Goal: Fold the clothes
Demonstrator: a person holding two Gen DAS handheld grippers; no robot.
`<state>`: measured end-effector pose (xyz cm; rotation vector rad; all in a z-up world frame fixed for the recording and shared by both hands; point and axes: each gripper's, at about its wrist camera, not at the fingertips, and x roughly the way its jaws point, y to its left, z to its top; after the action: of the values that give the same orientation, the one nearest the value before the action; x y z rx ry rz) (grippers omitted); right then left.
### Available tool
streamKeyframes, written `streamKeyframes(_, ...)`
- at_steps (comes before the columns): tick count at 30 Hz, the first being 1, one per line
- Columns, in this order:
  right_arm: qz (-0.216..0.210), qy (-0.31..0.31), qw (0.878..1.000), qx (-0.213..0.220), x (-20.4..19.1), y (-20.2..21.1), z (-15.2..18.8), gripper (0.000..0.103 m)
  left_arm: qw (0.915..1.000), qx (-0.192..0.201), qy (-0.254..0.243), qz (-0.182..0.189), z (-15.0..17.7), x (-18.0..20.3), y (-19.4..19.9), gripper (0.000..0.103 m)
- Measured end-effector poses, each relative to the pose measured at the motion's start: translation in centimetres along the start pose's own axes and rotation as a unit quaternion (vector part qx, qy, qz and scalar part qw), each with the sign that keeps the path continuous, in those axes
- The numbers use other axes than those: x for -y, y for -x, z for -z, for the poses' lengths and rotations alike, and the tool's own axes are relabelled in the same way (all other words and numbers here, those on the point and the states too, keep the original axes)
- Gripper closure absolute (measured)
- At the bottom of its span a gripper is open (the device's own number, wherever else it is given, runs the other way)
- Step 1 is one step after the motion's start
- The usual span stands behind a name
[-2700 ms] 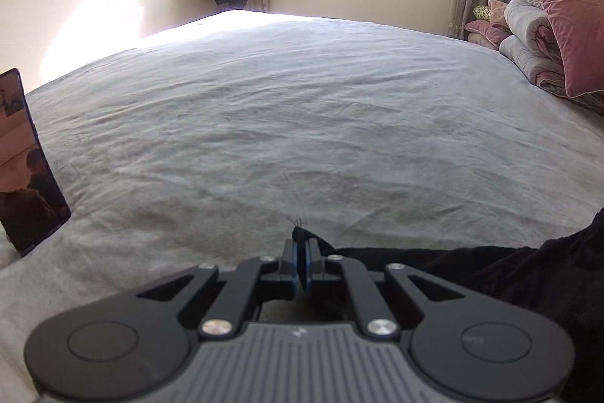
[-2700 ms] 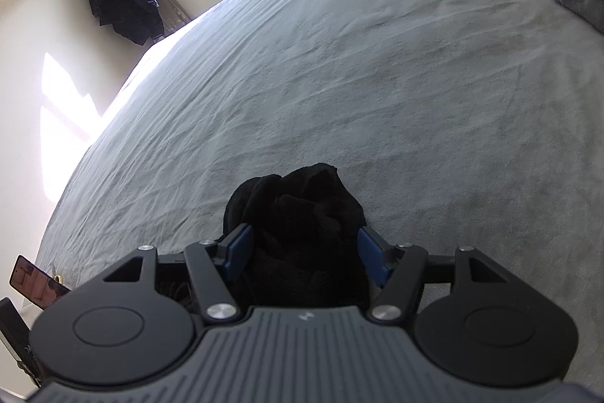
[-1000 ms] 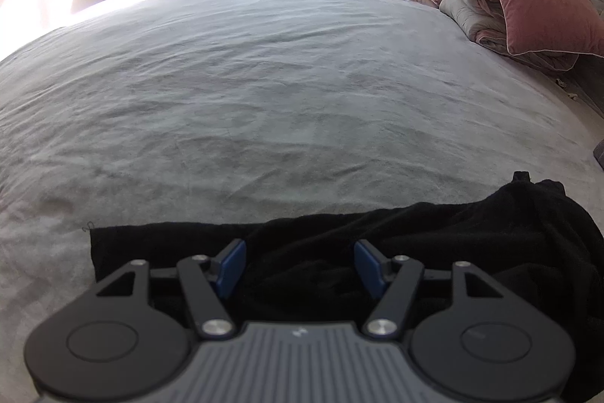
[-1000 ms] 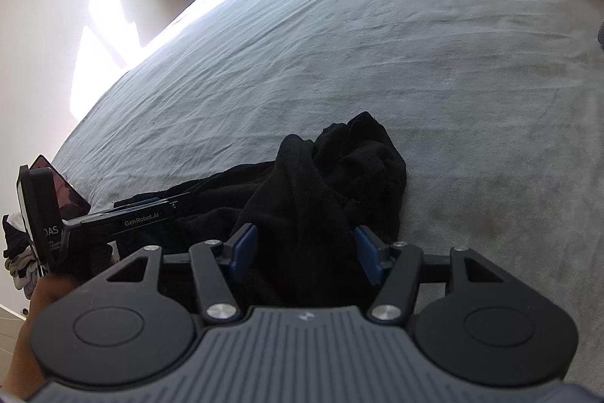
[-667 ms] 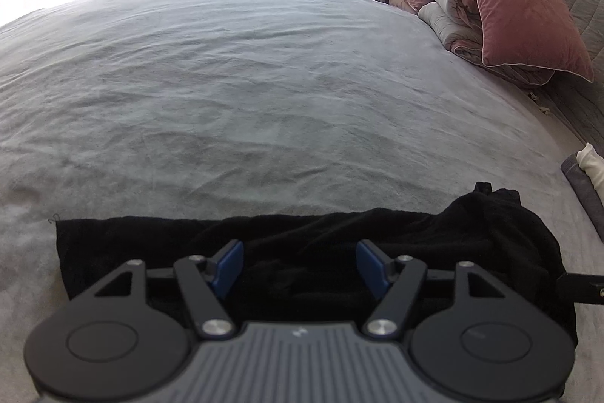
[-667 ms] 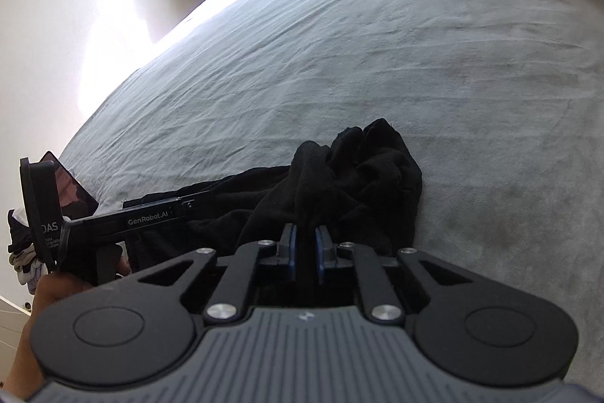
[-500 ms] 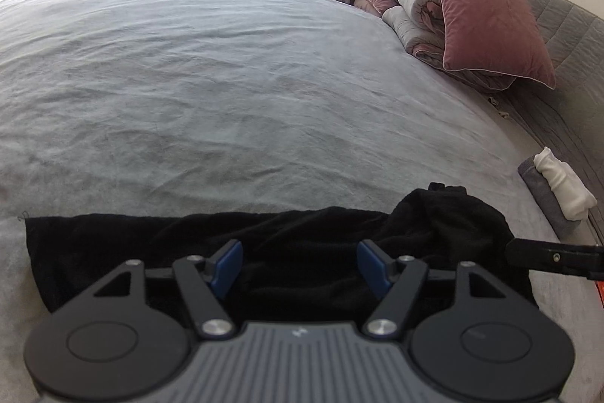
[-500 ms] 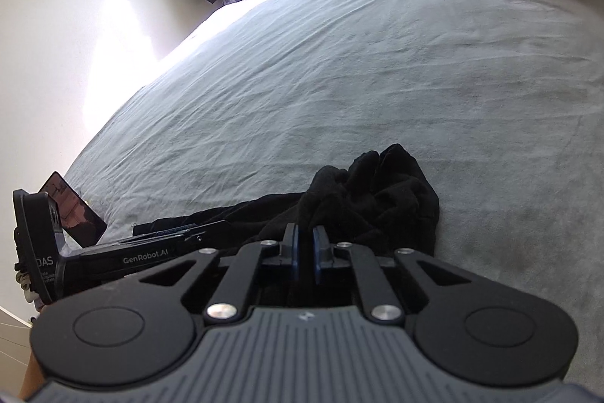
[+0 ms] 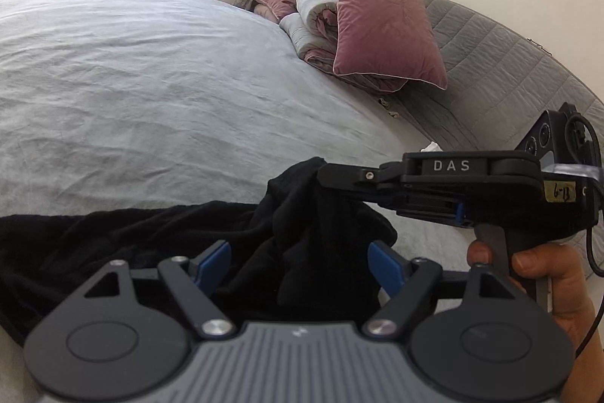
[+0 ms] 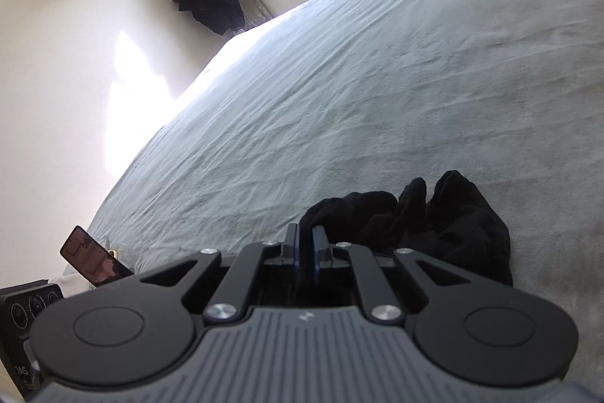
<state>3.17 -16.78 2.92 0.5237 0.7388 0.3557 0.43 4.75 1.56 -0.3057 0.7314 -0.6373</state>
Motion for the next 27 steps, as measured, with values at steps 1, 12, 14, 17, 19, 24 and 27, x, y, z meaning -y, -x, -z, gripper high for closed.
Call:
streamKeyframes(1,-0.004,-0.005,1.000,-0.003,0.0,-0.1,0.1,0.094,1.0000,-0.001,0.000,-0.003,0.0,0.1,-0.2,0.031)
streamKeyframes(12,-0.003,-0.024,1.000,0.001,0.4,0.7,0.1,0.084,0.9999,-0.009,0.003,-0.008,-0.1,0.7,-2.0,0.044)
streamKeyframes(14,-0.002,-0.028,1.000,0.009,0.7,1.3,-0.1,0.068,0.9999,-0.008,0.005,-0.005,-0.1,1.1,-2.5,0.047)
streamKeyframes(17,0.012,-0.031,0.999,0.026,1.3,2.4,-0.4,0.055,0.9998,-0.004,0.014,-0.013,0.0,1.4,-3.3,0.059)
streamKeyframes(19,0.028,-0.036,0.998,0.030,1.8,2.9,-0.6,0.055,0.9996,-0.005,0.022,-0.018,0.2,1.4,-3.9,0.071)
streamKeyframes(24,0.074,-0.068,0.995,0.021,4.1,3.3,-0.5,0.055,0.9986,0.011,0.035,-0.036,0.2,1.3,-3.9,0.093)
streamKeyframes(27,0.092,-0.070,0.993,0.023,4.9,3.8,-0.5,0.055,0.9967,0.034,0.042,-0.060,-0.2,0.8,-3.0,0.096)
